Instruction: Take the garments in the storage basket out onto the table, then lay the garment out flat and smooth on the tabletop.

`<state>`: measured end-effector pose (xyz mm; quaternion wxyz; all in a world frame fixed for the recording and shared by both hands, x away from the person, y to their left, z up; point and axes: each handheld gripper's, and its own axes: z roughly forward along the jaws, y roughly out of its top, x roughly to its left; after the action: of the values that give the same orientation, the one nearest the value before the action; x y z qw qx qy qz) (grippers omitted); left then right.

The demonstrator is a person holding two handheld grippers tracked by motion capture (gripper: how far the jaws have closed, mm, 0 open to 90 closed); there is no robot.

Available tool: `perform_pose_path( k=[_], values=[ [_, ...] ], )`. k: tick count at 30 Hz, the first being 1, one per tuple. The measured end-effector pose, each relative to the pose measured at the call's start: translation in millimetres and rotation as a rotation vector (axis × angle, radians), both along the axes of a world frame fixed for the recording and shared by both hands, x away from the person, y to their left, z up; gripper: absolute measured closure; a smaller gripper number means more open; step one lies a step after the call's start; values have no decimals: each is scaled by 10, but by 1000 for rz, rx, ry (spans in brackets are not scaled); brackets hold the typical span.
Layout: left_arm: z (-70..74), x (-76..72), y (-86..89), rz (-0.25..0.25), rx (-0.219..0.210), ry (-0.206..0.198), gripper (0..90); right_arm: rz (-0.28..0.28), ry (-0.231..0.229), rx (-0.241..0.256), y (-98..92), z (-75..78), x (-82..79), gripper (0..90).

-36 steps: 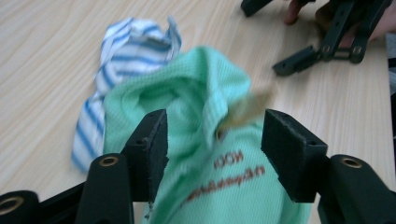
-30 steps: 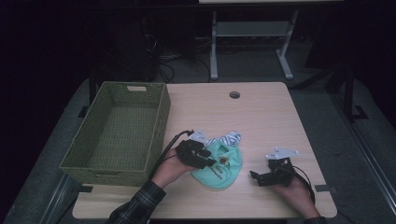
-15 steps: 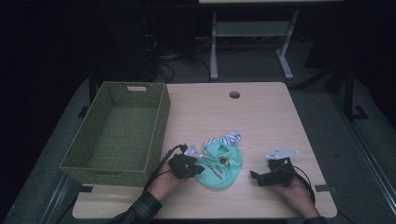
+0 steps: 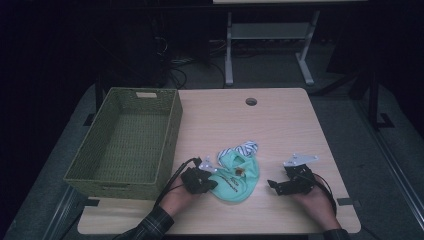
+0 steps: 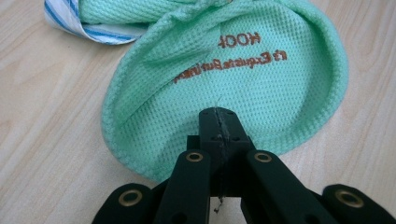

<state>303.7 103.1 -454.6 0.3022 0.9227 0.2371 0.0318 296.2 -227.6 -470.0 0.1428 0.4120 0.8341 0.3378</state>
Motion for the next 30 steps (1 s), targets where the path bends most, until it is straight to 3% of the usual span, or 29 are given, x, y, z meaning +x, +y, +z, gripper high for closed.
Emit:
perform_pose_path(
  k=[3, 11, 12, 22, 30],
  values=[
    [1, 6, 2, -2, 0, 2, 895, 11, -20, 8, 9, 55, 61, 157],
    [-3, 18, 15, -5, -8, 10, 893, 31, -44, 50, 22, 147, 228, 307],
    [0, 16, 8, -4, -4, 9, 893, 34, -51, 62, 34, 168, 305, 347],
    [10, 5, -3, -9, 17, -1, 894, 76, -61, 92, 154, 221, 655, 579],
    [9, 2, -6, -9, 16, -6, 894, 103, -41, 106, 277, 197, 889, 658]
  ],
)
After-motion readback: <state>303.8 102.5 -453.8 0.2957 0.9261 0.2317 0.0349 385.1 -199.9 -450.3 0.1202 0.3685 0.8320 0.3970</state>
